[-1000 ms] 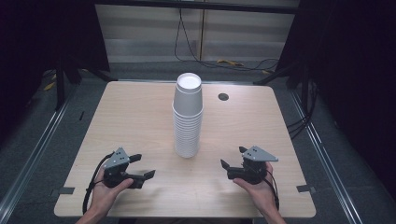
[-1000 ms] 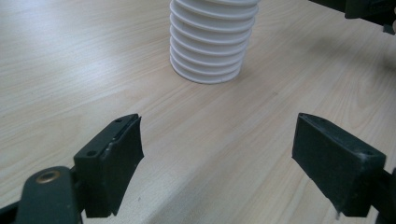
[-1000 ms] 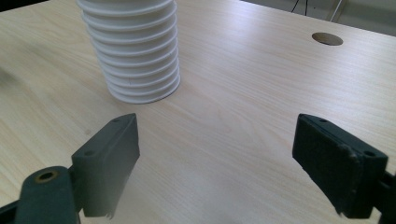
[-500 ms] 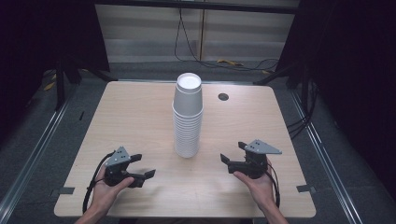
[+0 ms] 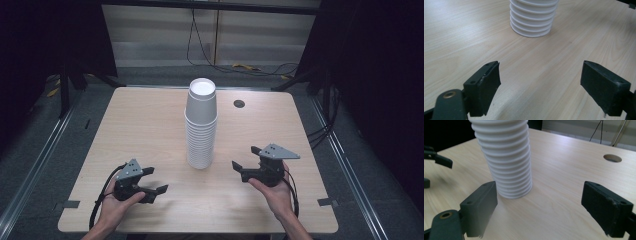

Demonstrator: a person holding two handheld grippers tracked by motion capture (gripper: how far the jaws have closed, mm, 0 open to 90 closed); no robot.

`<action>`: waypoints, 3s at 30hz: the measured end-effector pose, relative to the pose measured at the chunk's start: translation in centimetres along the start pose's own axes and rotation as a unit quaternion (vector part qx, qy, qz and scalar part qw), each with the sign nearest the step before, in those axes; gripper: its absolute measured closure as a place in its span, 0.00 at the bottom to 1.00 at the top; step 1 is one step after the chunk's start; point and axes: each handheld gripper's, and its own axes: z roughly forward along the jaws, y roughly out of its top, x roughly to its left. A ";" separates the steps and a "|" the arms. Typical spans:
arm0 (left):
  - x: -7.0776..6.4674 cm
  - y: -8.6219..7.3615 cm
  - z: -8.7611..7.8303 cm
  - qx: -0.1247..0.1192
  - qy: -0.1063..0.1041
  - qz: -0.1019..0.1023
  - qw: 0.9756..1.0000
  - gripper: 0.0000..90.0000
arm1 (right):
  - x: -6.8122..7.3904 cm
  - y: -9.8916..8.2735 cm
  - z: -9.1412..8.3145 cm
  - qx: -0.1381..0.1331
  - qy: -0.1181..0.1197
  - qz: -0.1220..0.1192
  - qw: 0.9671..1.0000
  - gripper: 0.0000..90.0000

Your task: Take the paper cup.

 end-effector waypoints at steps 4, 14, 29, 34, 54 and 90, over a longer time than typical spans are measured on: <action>-0.2 0.1 -0.3 -0.011 0.007 0.014 1.000 0.18 | 0.2 1.1 -0.4 -0.008 0.011 -0.001 1.000 0.15; -0.1 0.2 0.1 -0.003 0.003 0.016 1.000 0.18 | 1.5 3.0 -0.3 -0.025 0.041 -0.025 0.999 0.15; -0.1 0.3 0.2 0.000 0.007 0.021 1.000 0.18 | 1.9 6.6 0.5 -0.043 0.081 -0.046 0.995 0.20; -0.3 0.3 0.4 0.004 0.004 0.030 1.000 0.18 | 1.8 8.1 0.3 -0.070 0.079 -0.049 0.993 0.18; -0.5 0.2 0.5 0.014 0.005 0.033 0.999 0.18 | 2.0 13.8 1.2 -0.062 0.133 -0.064 0.987 0.18; -0.6 0.2 0.5 0.012 0.001 0.043 0.999 0.18 | 2.3 21.4 5.3 0.032 0.172 -0.103 0.979 0.21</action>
